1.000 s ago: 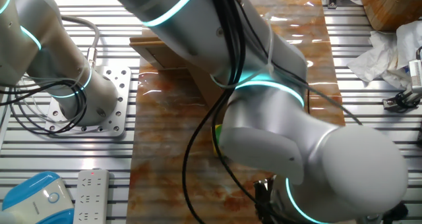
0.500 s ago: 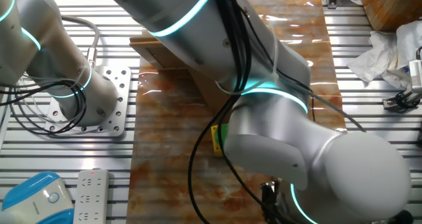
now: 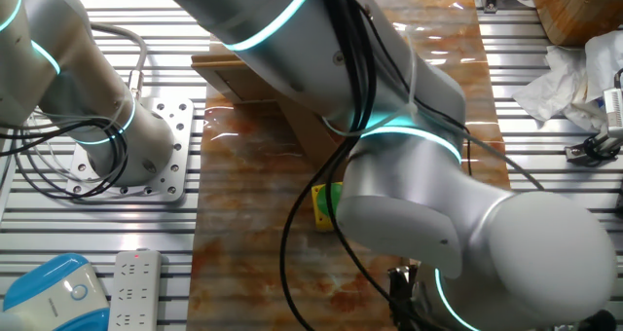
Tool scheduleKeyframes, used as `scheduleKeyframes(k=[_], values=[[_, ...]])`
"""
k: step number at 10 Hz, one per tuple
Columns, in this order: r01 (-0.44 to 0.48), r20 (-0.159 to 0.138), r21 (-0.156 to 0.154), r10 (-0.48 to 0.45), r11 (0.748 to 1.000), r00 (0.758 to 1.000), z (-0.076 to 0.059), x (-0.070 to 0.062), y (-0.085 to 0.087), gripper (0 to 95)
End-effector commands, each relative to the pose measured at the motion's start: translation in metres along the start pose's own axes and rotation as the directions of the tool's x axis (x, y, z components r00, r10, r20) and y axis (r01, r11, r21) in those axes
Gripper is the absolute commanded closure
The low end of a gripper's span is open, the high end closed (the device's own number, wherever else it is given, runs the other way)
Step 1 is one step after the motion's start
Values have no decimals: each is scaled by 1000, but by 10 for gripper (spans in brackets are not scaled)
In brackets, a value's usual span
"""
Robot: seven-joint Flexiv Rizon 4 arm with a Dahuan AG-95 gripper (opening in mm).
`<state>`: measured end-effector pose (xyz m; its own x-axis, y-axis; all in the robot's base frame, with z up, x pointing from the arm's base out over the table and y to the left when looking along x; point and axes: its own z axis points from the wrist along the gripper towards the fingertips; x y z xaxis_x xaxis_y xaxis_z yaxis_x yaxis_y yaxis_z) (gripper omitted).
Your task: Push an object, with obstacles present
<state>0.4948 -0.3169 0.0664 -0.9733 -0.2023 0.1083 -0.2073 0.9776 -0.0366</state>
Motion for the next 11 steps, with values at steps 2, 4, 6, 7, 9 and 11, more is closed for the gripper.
scheduleKeyframes(k=[2,4,6,7,9,11], values=[[-21,8,-20,21,1000,1000,0,0,1,950],[-32,10,-40,32,999,999,0,0,1,950],[-46,16,-44,47,998,999,0,0,1,950],[-55,24,-37,56,998,998,0,0,1,950],[-62,21,-23,63,998,998,0,0,1,950],[-64,21,-16,64,998,998,0,0,1,950]])
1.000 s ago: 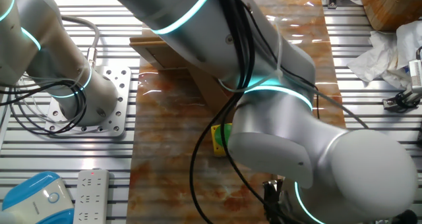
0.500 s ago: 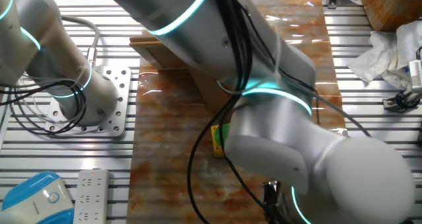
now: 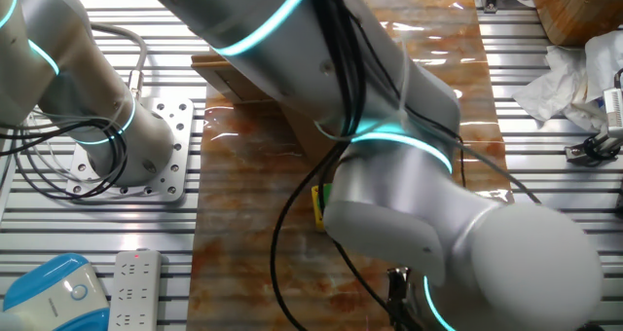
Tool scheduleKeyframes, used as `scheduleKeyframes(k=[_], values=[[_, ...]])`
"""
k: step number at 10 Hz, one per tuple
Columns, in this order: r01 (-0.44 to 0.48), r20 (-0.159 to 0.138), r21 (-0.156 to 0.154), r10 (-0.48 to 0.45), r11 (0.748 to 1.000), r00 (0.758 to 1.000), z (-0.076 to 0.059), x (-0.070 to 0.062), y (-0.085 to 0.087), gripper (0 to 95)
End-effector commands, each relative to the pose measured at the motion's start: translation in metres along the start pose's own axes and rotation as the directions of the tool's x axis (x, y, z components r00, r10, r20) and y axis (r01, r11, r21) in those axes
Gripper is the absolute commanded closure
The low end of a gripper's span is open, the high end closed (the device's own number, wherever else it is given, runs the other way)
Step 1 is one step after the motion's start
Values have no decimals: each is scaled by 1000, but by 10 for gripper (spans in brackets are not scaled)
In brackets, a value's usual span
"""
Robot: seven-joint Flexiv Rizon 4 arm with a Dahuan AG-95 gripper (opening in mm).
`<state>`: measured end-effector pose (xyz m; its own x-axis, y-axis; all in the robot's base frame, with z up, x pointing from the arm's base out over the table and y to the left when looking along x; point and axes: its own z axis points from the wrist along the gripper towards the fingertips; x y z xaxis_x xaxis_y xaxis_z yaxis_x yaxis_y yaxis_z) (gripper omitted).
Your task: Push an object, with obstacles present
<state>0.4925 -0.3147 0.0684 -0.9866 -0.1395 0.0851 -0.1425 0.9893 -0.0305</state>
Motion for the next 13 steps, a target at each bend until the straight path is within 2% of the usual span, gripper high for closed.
scheduleKeyframes(k=[1,4,5,8,10,11,13], values=[[-2,10,3,2,1000,1000,2,-2,-2,950],[1,9,20,-1,1000,1000,2,-2,-2,950],[13,6,37,-14,999,1000,2,-2,-2,950],[27,-2,44,-27,999,1000,2,-2,-2,950],[20,10,41,-21,999,1000,8,-5,-5,950],[0,21,28,0,1000,1000,9,-7,-7,950],[-14,25,17,14,1000,1000,8,-14,-11,950]])
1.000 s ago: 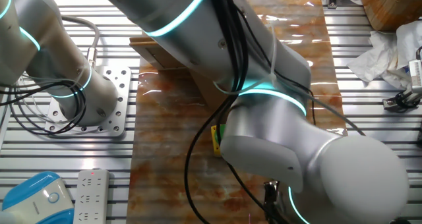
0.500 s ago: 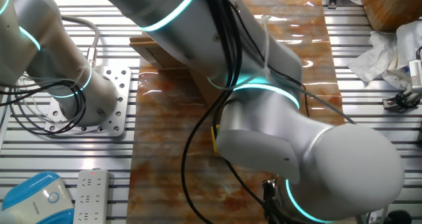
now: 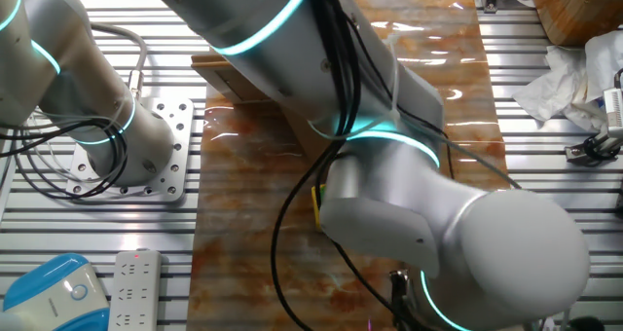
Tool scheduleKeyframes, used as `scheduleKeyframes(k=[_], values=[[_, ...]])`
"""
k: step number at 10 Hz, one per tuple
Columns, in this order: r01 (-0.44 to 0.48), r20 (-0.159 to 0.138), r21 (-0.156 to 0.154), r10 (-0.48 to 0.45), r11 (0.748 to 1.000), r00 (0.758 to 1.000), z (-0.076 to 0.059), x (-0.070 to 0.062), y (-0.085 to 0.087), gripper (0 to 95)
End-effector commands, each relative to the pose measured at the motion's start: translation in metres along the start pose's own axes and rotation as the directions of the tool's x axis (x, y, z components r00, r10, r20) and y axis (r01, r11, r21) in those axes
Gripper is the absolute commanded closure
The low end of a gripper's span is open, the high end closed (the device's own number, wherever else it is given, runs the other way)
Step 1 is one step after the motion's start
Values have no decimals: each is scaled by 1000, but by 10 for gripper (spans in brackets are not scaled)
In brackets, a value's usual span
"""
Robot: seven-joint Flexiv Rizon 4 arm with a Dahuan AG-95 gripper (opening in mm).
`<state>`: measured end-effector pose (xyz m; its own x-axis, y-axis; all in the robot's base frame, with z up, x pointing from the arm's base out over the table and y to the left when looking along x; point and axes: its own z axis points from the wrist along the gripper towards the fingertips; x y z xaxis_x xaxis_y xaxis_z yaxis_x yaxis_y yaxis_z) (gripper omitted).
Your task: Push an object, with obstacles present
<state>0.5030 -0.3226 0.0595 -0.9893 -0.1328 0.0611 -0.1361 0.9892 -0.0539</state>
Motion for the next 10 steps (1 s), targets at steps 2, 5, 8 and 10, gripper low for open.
scheduleKeyframes(k=[2,5,8,10], values=[[-17,1,-13,17,1000,1000,1,-12,-3,950],[-26,5,-23,26,999,1000,7,-26,-4,950],[-37,2,-32,37,999,999,8,-42,-2,950],[-49,1,-36,49,998,999,9,-50,1,950]])
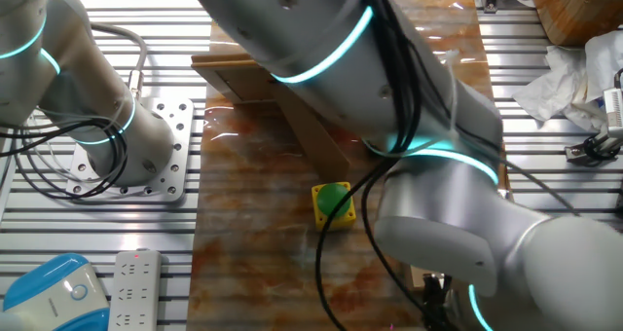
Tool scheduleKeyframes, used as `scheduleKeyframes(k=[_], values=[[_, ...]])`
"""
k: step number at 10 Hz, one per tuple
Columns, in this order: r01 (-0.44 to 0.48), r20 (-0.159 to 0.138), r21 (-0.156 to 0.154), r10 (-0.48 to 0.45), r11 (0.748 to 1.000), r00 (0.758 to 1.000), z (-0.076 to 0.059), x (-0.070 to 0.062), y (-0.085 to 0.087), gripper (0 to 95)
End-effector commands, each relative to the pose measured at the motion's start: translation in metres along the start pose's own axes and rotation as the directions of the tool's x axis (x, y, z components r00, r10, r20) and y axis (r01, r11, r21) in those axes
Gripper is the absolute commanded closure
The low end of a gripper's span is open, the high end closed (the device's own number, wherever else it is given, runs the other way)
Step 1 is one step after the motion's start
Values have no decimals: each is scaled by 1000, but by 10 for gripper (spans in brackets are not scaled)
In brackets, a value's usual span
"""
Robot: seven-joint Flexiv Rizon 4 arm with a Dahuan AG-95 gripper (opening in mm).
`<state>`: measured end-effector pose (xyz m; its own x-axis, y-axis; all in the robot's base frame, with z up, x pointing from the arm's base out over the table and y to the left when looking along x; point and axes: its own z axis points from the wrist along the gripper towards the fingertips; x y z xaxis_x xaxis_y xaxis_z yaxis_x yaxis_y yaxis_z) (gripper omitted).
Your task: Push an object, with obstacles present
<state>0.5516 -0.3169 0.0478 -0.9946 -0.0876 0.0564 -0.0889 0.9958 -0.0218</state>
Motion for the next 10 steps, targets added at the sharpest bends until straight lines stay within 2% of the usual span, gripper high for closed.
scheduleKeyframes(k=[1,6,10], values=[[-11,-2,0,11,1000,1000,0,-4,6,950],[-24,-10,0,24,1000,1000,3,-10,18,950],[-38,-9,-22,37,999,999,2,-14,26,950]])
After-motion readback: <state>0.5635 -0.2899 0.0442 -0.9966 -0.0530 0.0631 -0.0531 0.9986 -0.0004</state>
